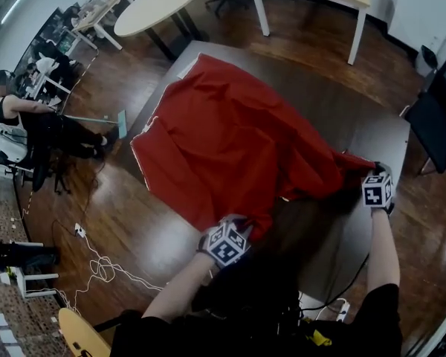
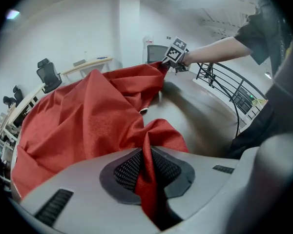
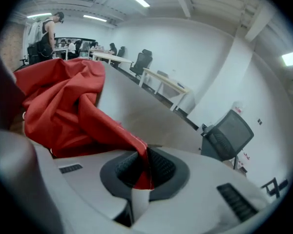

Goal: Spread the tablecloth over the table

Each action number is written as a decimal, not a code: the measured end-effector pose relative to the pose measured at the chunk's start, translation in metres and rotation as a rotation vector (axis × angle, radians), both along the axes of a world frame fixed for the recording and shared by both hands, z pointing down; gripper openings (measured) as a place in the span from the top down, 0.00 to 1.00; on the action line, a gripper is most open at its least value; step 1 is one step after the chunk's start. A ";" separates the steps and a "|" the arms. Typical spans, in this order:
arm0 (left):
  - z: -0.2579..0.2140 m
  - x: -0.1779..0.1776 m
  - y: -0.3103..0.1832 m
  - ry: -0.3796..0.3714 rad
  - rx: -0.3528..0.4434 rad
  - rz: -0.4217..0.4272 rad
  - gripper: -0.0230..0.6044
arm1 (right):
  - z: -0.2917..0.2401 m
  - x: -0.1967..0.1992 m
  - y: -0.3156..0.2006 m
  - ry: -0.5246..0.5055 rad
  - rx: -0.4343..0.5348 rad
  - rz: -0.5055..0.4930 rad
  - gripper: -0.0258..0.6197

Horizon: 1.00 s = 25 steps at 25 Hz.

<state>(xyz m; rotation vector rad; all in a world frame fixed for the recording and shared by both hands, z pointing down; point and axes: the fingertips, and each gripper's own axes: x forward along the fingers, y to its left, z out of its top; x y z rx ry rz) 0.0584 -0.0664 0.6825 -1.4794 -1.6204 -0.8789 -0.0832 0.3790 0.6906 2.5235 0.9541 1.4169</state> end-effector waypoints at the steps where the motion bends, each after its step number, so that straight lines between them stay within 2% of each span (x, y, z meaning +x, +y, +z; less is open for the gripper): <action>1: 0.000 0.005 -0.003 -0.001 -0.002 -0.021 0.89 | -0.003 -0.001 0.004 0.004 0.005 0.011 0.94; 2: 0.001 0.010 -0.007 -0.002 -0.004 -0.043 0.89 | -0.006 -0.002 0.004 0.007 0.008 0.016 0.92; 5: 0.003 0.024 -0.015 -0.003 -0.016 -0.100 0.89 | -0.007 -0.006 -0.010 0.017 0.003 0.025 0.69; 6: 0.003 0.027 -0.016 -0.005 -0.022 -0.111 0.89 | -0.011 -0.006 -0.018 0.027 -0.011 0.020 0.64; 9: 0.001 0.036 -0.018 0.003 -0.047 -0.125 0.89 | -0.044 -0.013 -0.051 0.082 -0.108 0.014 0.60; 11: -0.004 0.042 -0.017 0.014 -0.067 -0.133 0.89 | -0.067 -0.012 -0.087 0.162 -0.140 -0.013 0.60; 12: -0.006 0.046 -0.015 0.018 -0.076 -0.138 0.89 | -0.071 -0.006 -0.111 0.208 -0.112 -0.041 0.61; 13: -0.008 0.049 -0.014 0.019 -0.085 -0.144 0.89 | -0.067 0.004 -0.139 0.247 -0.053 -0.079 0.69; 14: -0.009 0.051 -0.013 0.018 -0.092 -0.148 0.89 | -0.057 0.017 -0.169 0.270 0.022 -0.127 0.71; 16: -0.011 0.052 -0.013 0.016 -0.101 -0.153 0.89 | -0.026 0.045 -0.228 0.251 0.144 -0.241 0.71; 17: -0.012 0.052 -0.014 0.015 -0.105 -0.157 0.89 | -0.012 0.057 -0.252 0.220 0.175 -0.295 0.71; 19: -0.019 0.050 -0.013 0.014 -0.117 -0.169 0.89 | 0.005 0.079 -0.283 0.169 0.213 -0.361 0.71; 21: -0.026 0.049 -0.013 0.015 -0.137 -0.189 0.89 | 0.018 0.096 -0.298 0.139 0.250 -0.380 0.69; 22: -0.029 0.049 -0.013 0.018 -0.148 -0.200 0.89 | 0.025 0.102 -0.301 0.127 0.262 -0.384 0.61; 25: -0.034 0.050 -0.015 0.032 -0.169 -0.229 0.89 | 0.033 0.117 -0.296 0.108 0.248 -0.384 0.61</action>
